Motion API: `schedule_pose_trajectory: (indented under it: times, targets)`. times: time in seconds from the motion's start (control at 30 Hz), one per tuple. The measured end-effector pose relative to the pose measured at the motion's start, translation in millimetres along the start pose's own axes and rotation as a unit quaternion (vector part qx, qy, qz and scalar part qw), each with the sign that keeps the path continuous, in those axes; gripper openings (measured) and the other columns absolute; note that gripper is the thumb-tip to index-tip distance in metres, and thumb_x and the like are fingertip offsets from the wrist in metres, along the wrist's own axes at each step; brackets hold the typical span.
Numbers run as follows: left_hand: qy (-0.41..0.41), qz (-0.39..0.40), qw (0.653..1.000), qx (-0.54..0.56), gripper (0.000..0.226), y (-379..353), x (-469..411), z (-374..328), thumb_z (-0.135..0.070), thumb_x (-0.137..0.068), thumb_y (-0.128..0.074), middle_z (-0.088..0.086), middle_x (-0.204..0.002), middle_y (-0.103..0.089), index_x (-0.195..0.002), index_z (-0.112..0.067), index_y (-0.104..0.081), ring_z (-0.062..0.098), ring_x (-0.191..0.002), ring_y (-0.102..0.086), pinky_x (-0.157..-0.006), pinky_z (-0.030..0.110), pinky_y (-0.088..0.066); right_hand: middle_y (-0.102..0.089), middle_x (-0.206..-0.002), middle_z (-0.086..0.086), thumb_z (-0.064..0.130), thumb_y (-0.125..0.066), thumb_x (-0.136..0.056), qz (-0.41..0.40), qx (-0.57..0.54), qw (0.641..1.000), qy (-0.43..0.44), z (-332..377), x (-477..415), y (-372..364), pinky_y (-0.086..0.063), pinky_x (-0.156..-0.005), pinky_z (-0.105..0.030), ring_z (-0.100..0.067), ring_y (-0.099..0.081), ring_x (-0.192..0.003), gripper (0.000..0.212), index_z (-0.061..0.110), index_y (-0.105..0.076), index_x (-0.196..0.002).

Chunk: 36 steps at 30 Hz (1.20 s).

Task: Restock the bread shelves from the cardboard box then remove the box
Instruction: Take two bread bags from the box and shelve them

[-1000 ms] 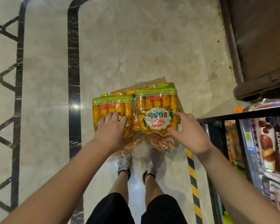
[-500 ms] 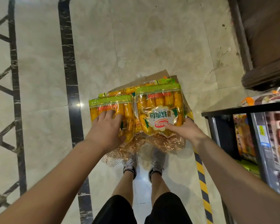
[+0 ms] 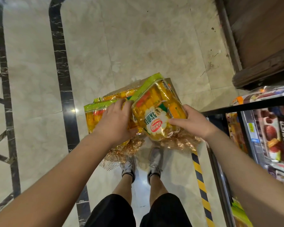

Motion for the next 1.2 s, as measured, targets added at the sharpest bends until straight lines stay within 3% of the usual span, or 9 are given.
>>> schedule_pose_trajectory:
  times: [0.17, 0.33, 0.4, 0.5, 0.6, 0.77, 0.93, 1.03, 1.2]
  targets:
    - [-0.065, -0.099, 0.993, 0.012, 0.13, 33, -1, -37, -0.059, -0.072, -0.084, 0.014, -0.171, 0.0, -0.164, -0.024, 0.0, 0.035, -0.157, -0.01, -0.126, 0.05, -0.022, -0.07, -0.101, 0.018, 0.041, -0.081, -0.081, 0.022, 0.174, 0.981, 0.087, 66, 37, 28, -0.057, -0.071, -0.025, -0.001, -0.069, -0.087, 0.043, 0.041, -0.053, -0.114]
    - [-0.144, -0.102, 0.983, -0.045, 0.13, 54, -3, -59, -0.062, -0.071, -0.083, 0.006, -0.172, -0.001, -0.164, -0.03, 0.002, 0.029, -0.159, 0.001, -0.127, 0.055, -0.005, -0.067, -0.089, 0.012, 0.038, -0.075, -0.074, 0.02, 0.35, 0.921, 0.169, 125, 63, 32, -0.057, -0.066, -0.039, -0.008, -0.065, -0.078, 0.038, 0.039, -0.054, -0.105]
    - [-0.155, -0.073, 0.983, -0.06, 0.125, 56, -2, -61, -0.059, -0.071, -0.084, 0.004, -0.17, -0.015, -0.164, -0.028, -0.006, 0.029, -0.158, -0.011, -0.126, 0.055, -0.01, -0.064, -0.088, 0.016, 0.036, -0.074, -0.072, 0.024, 0.389, 0.898, 0.204, 146, 72, 25, -0.049, -0.06, -0.03, -0.005, -0.061, -0.078, 0.04, 0.043, -0.053, -0.105]
    - [-0.133, -0.05, 0.99, 0.0, 0.1, 60, -1, -52, -0.053, -0.07, -0.086, 0.001, -0.147, -0.052, -0.15, -0.028, -0.033, 0.028, -0.133, -0.052, -0.107, 0.045, -0.044, -0.063, -0.087, 0.017, 0.034, -0.073, -0.072, 0.023, 0.41, 0.881, 0.234, 164, 81, 14, -0.042, -0.058, -0.027, -0.006, -0.059, -0.077, 0.038, 0.043, -0.053, -0.103]
    - [-0.108, -0.067, 0.987, 0.101, 0.079, 59, 4, -32, -0.051, -0.069, -0.085, -0.004, -0.123, -0.066, -0.135, -0.029, -0.049, 0.024, -0.107, -0.065, -0.084, 0.044, -0.055, -0.066, -0.099, 0.014, 0.033, -0.073, -0.072, 0.012, 0.412, 0.873, 0.261, 174, 82, 5, -0.051, -0.069, -0.035, -0.012, -0.061, -0.089, 0.045, 0.037, -0.061, -0.115]
    - [-0.034, -0.123, 0.957, 0.259, 0.064, 57, 21, 6, -0.046, -0.068, -0.089, -0.007, -0.106, -0.071, -0.122, -0.029, -0.057, 0.018, -0.096, -0.068, -0.078, 0.042, -0.057, -0.065, -0.121, 0.011, 0.04, -0.074, -0.077, -0.052, 0.431, 0.825, 0.362, 199, 76, -10, -0.036, -0.108, -0.038, -0.015, -0.058, -0.116, 0.059, 0.034, -0.058, -0.133]
    - [0.06, -0.137, 0.915, 0.376, 0.059, 51, 39, 53, -0.044, -0.069, -0.092, -0.024, -0.097, -0.066, -0.115, -0.036, -0.055, -0.011, -0.087, -0.063, -0.074, 0.014, -0.052, -0.062, -0.133, 0.004, 0.049, -0.077, -0.082, -0.138, 0.412, 0.788, 0.436, 220, 68, -24, -0.015, -0.124, -0.047, -0.022, -0.051, -0.132, 0.064, 0.029, -0.057, -0.14]
    - [0.111, -0.148, 0.878, 0.44, 0.066, 40, 55, 86, -0.049, -0.069, -0.09, -0.02, -0.106, -0.067, -0.124, -0.035, -0.056, -0.003, -0.094, -0.066, -0.081, 0.023, -0.055, -0.055, -0.143, 0.002, 0.053, -0.075, -0.085, -0.174, 0.339, 0.816, 0.434, 227, 62, -32, -0.021, -0.123, -0.043, -0.022, -0.047, -0.138, 0.073, 0.025, -0.049, -0.148]
    - [0.204, -0.189, 0.785, 0.554, 0.074, 11, 88, 141, -0.055, -0.065, -0.091, -0.009, -0.115, -0.074, -0.129, -0.035, -0.06, 0.015, -0.103, -0.073, -0.091, 0.045, -0.06, -0.044, -0.154, 0.001, 0.05, -0.075, -0.087, -0.127, 0.138, 0.947, 0.263, 192, 25, -56, -0.038, -0.109, -0.028, -0.012, -0.047, -0.135, 0.103, 0.017, -0.014, -0.162]
Point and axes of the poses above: each hand's wrist, its own x-axis away from the middle knuckle, its own y-axis out of the back of the hand, z = x × y, the point moved 6 cm from there along -x, towards the middle knuckle
